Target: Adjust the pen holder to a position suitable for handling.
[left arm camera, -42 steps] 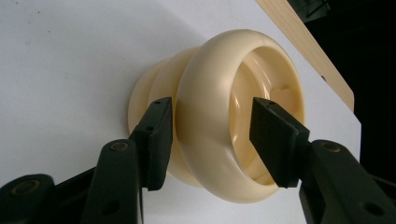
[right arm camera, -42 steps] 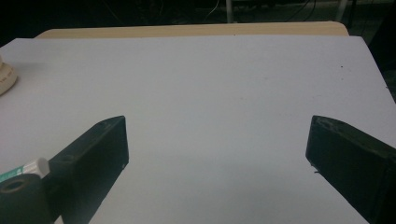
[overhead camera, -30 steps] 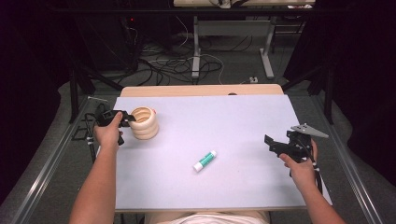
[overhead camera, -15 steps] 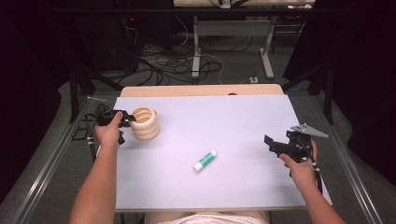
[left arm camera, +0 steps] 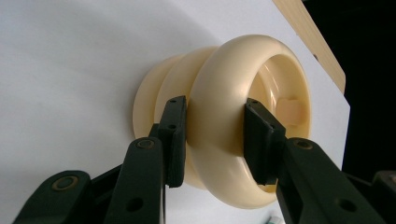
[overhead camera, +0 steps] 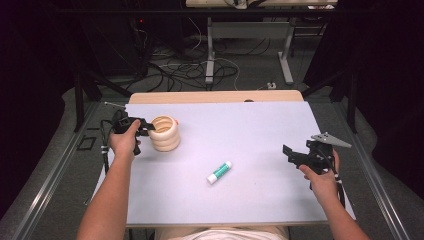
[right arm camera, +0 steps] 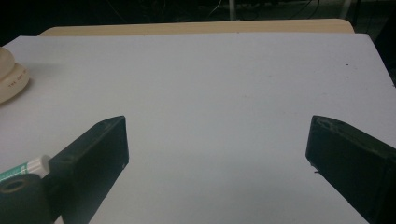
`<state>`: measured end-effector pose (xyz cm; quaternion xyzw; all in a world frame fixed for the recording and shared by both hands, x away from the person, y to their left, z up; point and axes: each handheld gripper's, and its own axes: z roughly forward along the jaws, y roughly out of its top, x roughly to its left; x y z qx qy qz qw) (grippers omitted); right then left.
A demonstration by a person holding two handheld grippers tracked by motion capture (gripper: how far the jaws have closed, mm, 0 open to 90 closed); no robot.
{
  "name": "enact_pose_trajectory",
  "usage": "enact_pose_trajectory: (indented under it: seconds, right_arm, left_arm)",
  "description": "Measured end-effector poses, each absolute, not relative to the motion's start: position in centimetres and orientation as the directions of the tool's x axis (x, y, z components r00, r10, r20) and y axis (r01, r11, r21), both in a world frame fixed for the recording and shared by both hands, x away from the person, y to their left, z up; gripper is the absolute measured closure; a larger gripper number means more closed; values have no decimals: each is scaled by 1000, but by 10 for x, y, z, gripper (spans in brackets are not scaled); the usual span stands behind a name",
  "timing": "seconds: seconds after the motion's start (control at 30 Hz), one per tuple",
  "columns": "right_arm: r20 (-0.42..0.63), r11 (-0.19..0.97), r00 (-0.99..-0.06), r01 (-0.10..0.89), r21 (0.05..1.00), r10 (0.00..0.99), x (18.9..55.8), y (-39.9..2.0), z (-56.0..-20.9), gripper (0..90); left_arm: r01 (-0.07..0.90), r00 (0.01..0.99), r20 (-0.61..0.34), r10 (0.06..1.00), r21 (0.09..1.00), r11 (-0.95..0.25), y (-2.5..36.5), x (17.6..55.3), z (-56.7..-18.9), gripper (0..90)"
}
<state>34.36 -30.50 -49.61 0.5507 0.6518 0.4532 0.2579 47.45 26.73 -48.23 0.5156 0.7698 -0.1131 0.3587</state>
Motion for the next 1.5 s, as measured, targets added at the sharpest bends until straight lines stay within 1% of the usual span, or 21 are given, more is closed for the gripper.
enact_pose_trajectory:
  seconds: [0.3, 0.37, 0.5, 0.67, 0.73, 0.83, 0.93, 0.97, 1.03, 1.27, 1.33, 1.47, 1.5]
  right_arm:
    - [167, -19, -264, 484, 875, 950, 344, -305, -496, 54]
    - [168, -20, -262, 486, 873, 951, 343, -304, -496, 54]
    - [164, -16, -262, 487, 873, 951, 344, -304, -496, 54]
    - [163, -12, -263, 498, 867, 951, 343, -304, -496, 54]
    - [170, -17, -263, 497, 868, 950, 343, -304, -496, 54]
    - [163, -14, -266, 488, 873, 950, 344, -305, -496, 54]
    - [164, -11, -265, 498, 867, 950, 343, -304, -496, 54]
    - [165, -18, -263, 483, 875, 951, 344, -304, -497, 54]
    - [171, -17, -265, 498, 867, 949, 343, -304, -496, 54]
    - [172, -16, -267, 501, 865, 948, 343, -304, -496, 54]
    - [173, -17, -267, 501, 865, 948, 343, -304, -496, 54]
    - [173, -17, -268, 501, 865, 948, 343, -304, -496, 54]
    - [174, -17, -268, 501, 865, 948, 343, -304, -496, 54]
  left_arm:
    - [896, -170, -672, 721, 199, 397, 251, 474, -481, 637]
    - [900, -157, -655, 739, 213, 380, 242, 474, -477, 636]
    - [908, -128, -665, 736, 221, 357, 234, 474, -474, 636]
    - [924, -73, -675, 735, 232, 304, 214, 473, -468, 636]
    - [925, -72, -680, 730, 228, 303, 210, 473, -467, 636]
    - [934, -34, -669, 743, 244, 262, 194, 472, -464, 637]
    - [936, -20, -674, 739, 247, 250, 186, 471, -462, 637]
    - [939, -18, -678, 735, 242, 246, 179, 471, -461, 637]
    - [942, 3, -673, 740, 249, 223, 173, 470, -460, 637]
    - [951, 10, -680, 733, 233, 203, 150, 468, -462, 637]
    - [954, 25, -672, 740, 238, 185, 149, 468, -463, 637]
    - [957, 10, -678, 735, 218, 189, 140, 467, -467, 637]
    - [959, 19, -674, 739, 220, 176, 139, 467, -468, 637]
